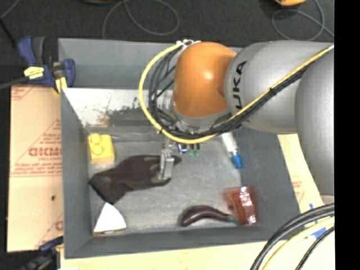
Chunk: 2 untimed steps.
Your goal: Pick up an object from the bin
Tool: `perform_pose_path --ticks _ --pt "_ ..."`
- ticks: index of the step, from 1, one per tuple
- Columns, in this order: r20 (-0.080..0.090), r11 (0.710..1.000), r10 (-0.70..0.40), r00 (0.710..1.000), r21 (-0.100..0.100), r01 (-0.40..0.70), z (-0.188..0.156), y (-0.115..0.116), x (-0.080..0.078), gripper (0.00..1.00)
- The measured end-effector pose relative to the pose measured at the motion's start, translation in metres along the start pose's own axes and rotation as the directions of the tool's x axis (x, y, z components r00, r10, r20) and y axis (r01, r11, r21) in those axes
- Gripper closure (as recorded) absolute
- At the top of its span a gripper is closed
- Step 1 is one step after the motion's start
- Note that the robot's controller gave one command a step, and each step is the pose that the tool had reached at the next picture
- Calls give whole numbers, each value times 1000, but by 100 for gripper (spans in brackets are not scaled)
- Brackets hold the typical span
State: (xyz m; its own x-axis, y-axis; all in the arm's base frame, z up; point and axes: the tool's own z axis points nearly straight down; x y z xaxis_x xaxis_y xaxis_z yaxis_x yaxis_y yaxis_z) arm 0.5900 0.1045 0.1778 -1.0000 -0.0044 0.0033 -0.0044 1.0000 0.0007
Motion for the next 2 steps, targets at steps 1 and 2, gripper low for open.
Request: perform_pose_path --ticks 1,2 --pt "6 1000 2 1000 -1 -2 -5 -1 -1 0" --pt "15 999 42 999 -2 -42 32 8 -9 0"
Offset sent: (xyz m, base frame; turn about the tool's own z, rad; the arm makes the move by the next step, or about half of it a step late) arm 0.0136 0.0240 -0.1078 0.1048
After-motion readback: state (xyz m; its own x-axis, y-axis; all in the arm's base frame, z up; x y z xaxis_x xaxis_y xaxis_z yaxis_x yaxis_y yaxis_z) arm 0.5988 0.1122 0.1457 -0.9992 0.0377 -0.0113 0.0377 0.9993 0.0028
